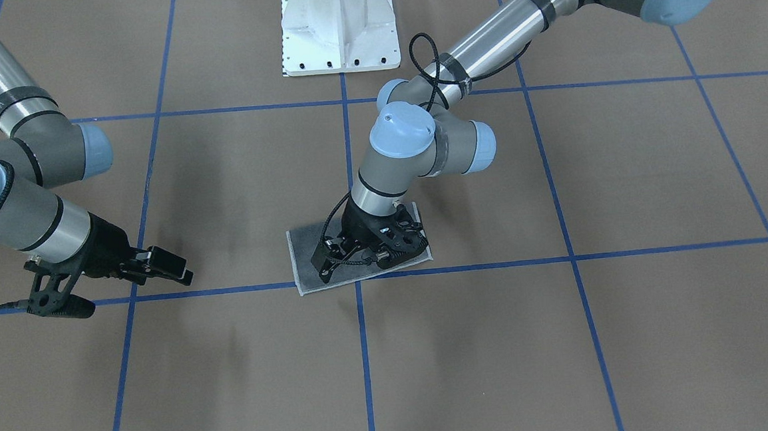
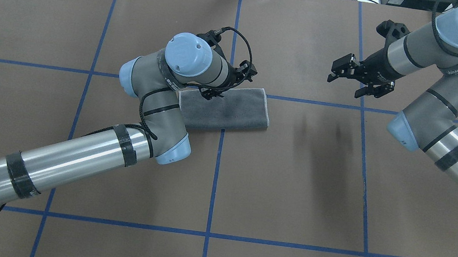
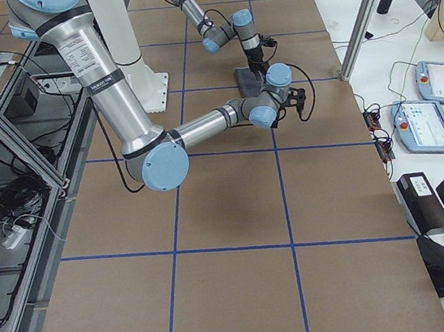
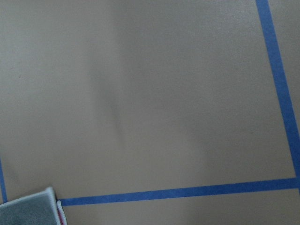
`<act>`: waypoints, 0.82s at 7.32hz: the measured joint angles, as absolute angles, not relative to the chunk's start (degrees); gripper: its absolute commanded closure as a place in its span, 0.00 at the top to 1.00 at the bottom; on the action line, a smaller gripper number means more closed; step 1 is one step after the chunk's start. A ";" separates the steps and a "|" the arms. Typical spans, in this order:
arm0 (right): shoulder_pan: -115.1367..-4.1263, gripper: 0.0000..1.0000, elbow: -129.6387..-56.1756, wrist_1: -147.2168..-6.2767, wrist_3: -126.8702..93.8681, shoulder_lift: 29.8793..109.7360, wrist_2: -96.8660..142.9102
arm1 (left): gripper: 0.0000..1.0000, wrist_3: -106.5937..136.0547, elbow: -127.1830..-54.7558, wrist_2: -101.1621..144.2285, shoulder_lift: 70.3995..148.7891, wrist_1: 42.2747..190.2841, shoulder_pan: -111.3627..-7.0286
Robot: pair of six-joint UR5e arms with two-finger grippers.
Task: Fold towel twice with both arms
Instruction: 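Move the right gripper to the folded towel's end while the left arm withdraws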
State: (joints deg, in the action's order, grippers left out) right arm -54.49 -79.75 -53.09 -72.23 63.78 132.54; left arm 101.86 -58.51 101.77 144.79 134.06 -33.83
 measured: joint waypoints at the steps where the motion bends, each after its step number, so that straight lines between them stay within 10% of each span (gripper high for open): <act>1: -54.49 0.99 -79.73 -53.09 -72.21 63.78 132.58 | 0.99 101.87 -58.35 101.69 144.90 134.22 -34.06; 6: -49.65 0.99 -81.64 -53.01 -80.24 61.14 131.98 | 0.99 97.31 -58.43 109.15 145.38 133.73 -41.52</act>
State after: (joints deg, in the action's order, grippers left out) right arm -49.65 -81.64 -53.01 -80.24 61.14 131.98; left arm 97.31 -58.43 109.15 145.38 133.73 -41.52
